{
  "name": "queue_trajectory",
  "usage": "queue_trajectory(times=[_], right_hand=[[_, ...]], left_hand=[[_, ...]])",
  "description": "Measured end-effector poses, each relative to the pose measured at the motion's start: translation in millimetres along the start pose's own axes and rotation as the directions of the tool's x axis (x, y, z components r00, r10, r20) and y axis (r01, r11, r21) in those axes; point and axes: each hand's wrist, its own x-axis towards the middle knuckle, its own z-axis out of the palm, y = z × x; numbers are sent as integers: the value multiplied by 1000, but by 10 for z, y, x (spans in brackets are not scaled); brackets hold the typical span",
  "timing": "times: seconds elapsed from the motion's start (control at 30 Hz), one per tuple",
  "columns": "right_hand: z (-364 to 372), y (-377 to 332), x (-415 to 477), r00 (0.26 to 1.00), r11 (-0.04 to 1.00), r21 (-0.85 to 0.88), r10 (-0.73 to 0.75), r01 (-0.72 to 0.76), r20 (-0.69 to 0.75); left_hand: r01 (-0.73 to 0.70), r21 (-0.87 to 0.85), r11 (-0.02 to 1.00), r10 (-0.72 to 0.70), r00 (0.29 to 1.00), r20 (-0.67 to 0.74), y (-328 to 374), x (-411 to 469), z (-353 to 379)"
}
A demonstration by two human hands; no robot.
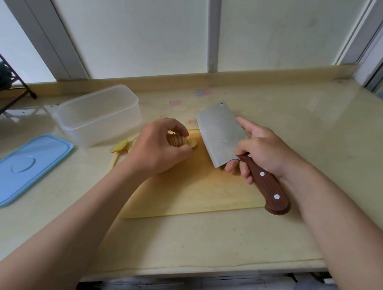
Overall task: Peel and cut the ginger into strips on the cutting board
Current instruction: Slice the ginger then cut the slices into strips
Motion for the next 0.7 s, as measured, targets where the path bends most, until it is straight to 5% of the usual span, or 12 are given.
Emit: queue_trajectory(times=[0.33,0.7], right_hand=[[-3,0,-13,1000,1000,0,-1,1,-10],[-18,29,4,1000,1000,8,5,-4,-25]], left_hand=[[-20,262,965,-9,994,109,-30,119,-53],[-95,342,935,-6,959,282,-62,139,-305]])
